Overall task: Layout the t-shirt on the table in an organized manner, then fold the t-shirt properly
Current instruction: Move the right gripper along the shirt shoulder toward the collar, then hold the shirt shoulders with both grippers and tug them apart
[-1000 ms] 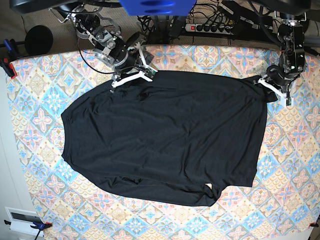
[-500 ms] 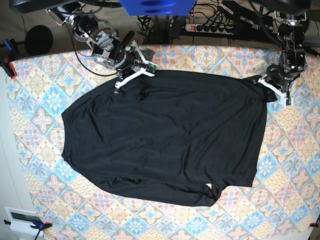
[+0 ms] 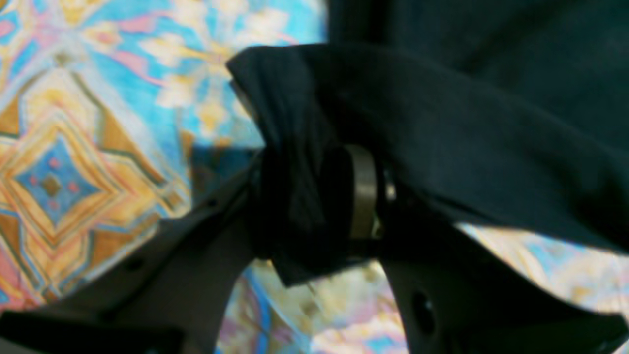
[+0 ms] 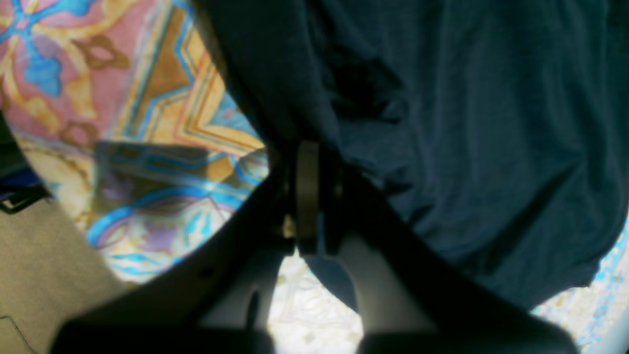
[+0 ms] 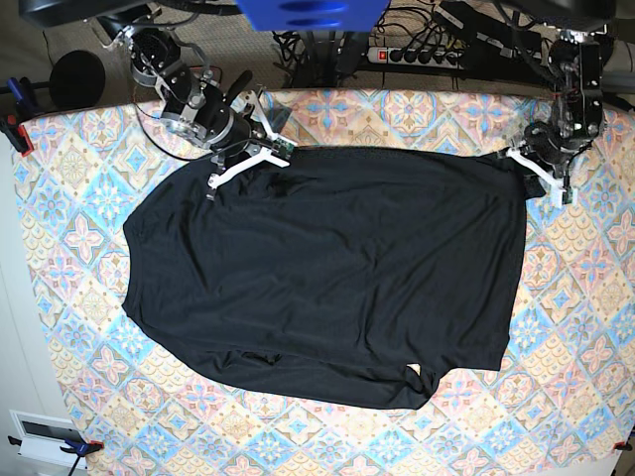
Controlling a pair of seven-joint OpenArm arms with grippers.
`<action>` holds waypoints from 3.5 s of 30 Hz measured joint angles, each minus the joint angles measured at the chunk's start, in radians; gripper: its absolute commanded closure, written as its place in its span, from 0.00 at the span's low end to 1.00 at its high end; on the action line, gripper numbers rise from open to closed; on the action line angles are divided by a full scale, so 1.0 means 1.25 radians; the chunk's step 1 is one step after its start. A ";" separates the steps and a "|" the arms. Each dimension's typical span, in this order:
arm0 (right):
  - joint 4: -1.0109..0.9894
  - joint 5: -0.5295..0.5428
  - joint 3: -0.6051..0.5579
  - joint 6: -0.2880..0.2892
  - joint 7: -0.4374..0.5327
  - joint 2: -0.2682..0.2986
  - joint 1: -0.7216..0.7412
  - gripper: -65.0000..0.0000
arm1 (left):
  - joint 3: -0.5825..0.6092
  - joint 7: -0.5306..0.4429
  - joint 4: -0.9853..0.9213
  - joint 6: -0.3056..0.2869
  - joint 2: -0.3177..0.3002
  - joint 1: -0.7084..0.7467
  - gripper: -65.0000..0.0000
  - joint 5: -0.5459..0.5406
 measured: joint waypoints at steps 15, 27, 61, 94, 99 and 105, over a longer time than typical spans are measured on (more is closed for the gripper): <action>-0.009 0.002 0.033 -0.002 0.029 0.000 0.103 1.00 | 0.001 0.004 0.031 0.000 0.003 0.000 0.68 0.007; -0.135 0.074 0.027 -0.002 0.037 0.000 0.199 1.00 | 0.001 -0.003 -0.023 0.000 0.003 -0.004 0.68 0.006; -0.049 -0.004 0.125 -0.036 0.038 -0.004 0.088 0.63 | -0.088 0.087 0.074 -0.007 -0.005 0.037 0.67 -0.003; -0.033 -0.006 0.166 -0.036 0.031 -0.003 0.009 0.63 | -0.173 0.081 0.008 0.001 0.087 0.094 0.55 -0.227; -0.033 -0.006 0.167 -0.036 0.028 -0.002 0.011 0.63 | -0.175 0.081 0.004 -0.003 0.095 0.096 0.55 -0.239; -0.033 -0.006 0.167 -0.036 0.028 -0.002 0.011 0.63 | -0.209 0.079 0.004 -0.002 0.130 0.095 0.55 -0.237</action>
